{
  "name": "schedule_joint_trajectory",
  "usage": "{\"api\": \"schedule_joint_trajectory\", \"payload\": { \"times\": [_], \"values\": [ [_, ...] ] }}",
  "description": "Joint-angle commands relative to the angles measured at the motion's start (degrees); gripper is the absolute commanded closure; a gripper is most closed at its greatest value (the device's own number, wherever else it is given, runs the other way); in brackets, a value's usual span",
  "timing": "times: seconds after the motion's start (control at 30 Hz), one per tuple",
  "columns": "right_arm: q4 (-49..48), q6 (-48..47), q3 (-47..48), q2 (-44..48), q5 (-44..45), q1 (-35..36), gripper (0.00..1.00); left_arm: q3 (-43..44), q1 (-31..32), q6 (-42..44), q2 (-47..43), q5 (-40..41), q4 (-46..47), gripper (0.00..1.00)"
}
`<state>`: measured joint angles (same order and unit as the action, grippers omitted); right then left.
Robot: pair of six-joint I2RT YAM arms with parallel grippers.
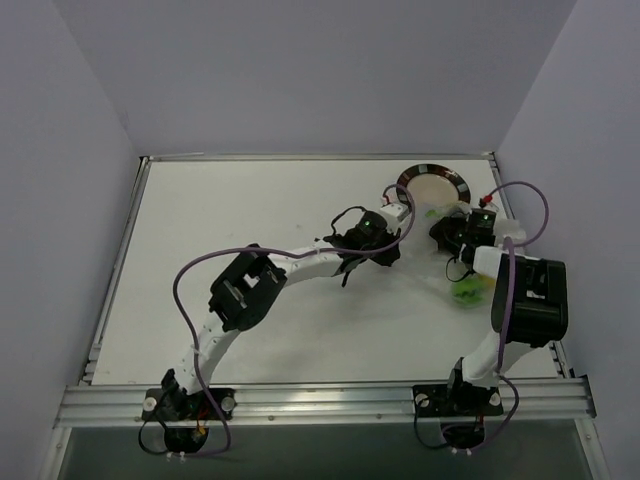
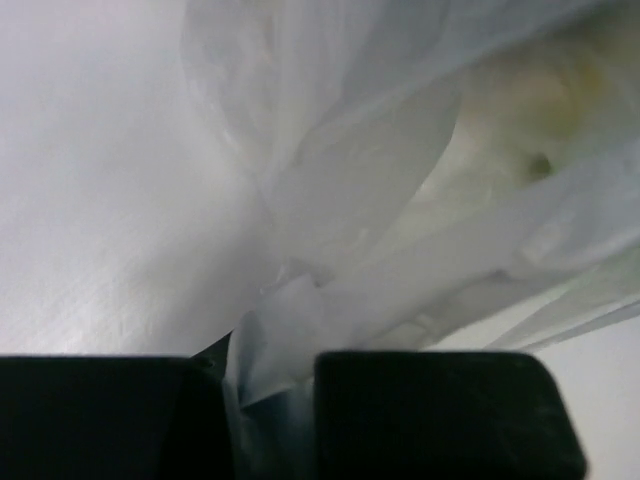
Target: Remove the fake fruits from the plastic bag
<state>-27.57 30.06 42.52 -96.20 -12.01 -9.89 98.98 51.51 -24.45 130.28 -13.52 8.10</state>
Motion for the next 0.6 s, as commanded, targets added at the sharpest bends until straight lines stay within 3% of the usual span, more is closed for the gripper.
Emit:
{"api": "schedule_joint_trajectory", "payload": {
  "times": [0.0,0.1,0.2,0.33,0.57],
  "values": [
    [-1.0,0.3,1.7,0.1,2.1,2.7,0.47,-10.2,0.3,-3.1,-7.8,2.6,5.9,0.98],
    [-0.6,0.0,-0.1,1.9,4.4,5.8,0.69,-20.0,1.9,-5.5,-12.7,2.3,11.0,0.98],
    [-0.2,-0.2,-3.3,4.6,5.9,9.5,0.71,-26.8,4.0,-7.2,-18.2,2.6,13.5,0.98],
    [1.6,0.0,-12.8,14.9,4.7,13.0,0.76,-38.2,9.0,-9.4,-26.4,5.0,17.6,0.98],
    [15.8,-0.1,-18.2,38.0,2.3,16.7,0.78,-43.0,11.0,-13.1,-36.7,9.1,20.6,0.98]
  ]
}}
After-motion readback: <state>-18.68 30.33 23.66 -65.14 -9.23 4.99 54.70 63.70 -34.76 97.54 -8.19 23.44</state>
